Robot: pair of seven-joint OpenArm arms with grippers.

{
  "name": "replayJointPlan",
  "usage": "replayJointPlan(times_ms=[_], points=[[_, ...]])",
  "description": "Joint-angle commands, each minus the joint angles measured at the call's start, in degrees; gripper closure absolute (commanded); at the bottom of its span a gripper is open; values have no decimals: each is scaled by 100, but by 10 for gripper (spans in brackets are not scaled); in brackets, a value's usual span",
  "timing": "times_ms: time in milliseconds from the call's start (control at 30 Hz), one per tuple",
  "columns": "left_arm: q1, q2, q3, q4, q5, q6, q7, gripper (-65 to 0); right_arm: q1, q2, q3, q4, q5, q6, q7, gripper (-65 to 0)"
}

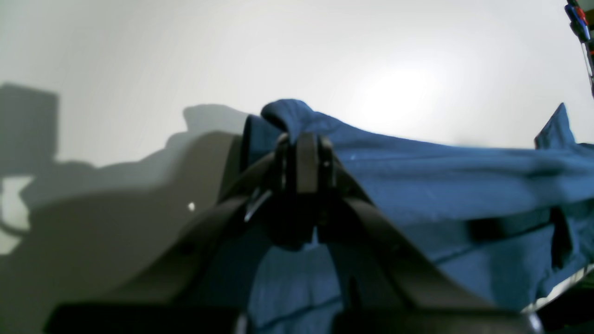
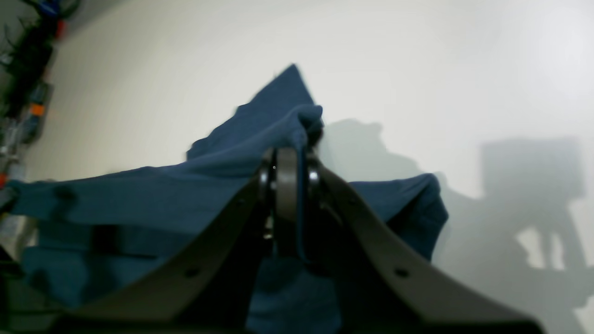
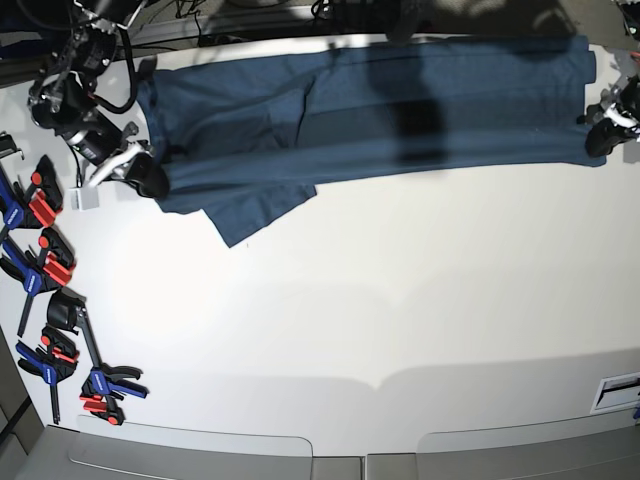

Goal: Fold the T-shirt properly
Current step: 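Fold the shirt lengthwise with both grippers, laying one side over the other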

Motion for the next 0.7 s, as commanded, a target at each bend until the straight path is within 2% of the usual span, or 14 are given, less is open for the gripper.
replayJointPlan(times_ms=[0, 100, 433, 667], points=[[-2, -146, -48, 109, -118, -42, -111, 0, 24, 101, 149, 116, 260, 32, 44, 0], [-4, -146, -48, 109, -118, -42, 31, 0, -92, 101, 358, 116, 592, 32, -120, 0], [-4, -146, -48, 109, -98, -42, 540, 0, -334, 98, 380, 116, 527, 32, -223, 0], [-4, -146, -48, 109, -33, -42, 538, 0, -337, 98, 380, 116, -50, 32, -221, 0]])
